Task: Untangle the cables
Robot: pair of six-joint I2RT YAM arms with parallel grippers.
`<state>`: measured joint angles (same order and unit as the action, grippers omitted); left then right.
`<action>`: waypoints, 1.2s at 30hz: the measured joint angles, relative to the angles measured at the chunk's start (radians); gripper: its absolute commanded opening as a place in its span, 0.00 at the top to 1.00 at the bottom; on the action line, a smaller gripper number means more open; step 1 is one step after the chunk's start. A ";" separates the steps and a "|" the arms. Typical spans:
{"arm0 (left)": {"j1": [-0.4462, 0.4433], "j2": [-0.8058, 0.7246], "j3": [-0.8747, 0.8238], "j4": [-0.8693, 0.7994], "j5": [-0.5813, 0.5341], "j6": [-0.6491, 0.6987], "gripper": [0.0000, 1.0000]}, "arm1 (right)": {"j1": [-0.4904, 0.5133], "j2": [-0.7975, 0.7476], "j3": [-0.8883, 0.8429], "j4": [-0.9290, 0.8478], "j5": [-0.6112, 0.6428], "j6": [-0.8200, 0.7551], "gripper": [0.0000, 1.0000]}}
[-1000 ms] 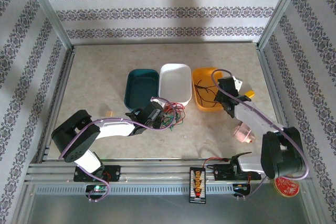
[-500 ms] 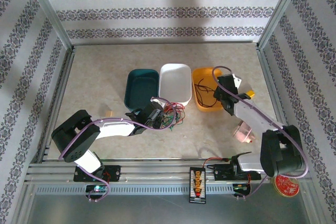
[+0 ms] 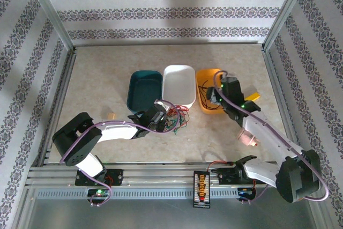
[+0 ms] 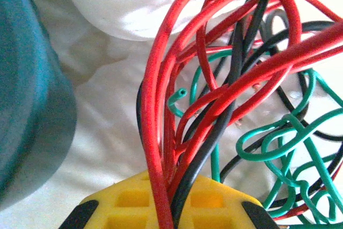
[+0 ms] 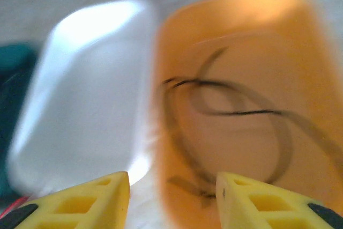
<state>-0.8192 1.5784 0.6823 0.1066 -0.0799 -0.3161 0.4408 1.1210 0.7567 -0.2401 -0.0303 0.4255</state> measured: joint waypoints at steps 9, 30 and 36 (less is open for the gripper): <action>0.000 -0.075 -0.050 0.012 0.032 0.015 0.86 | 0.194 0.172 -0.045 0.005 -0.287 -0.042 0.58; -0.005 -0.319 -0.166 0.070 -0.109 -0.052 0.45 | 0.297 0.341 0.008 -0.007 -0.417 -0.089 0.52; -0.005 -0.219 -0.151 0.087 -0.116 -0.059 0.54 | 0.296 0.395 0.055 0.011 -0.417 -0.089 0.50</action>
<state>-0.8238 1.3594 0.5308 0.1932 -0.1955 -0.3748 0.7372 1.5158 0.8112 -0.2291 -0.4473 0.3367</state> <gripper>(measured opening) 0.523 0.493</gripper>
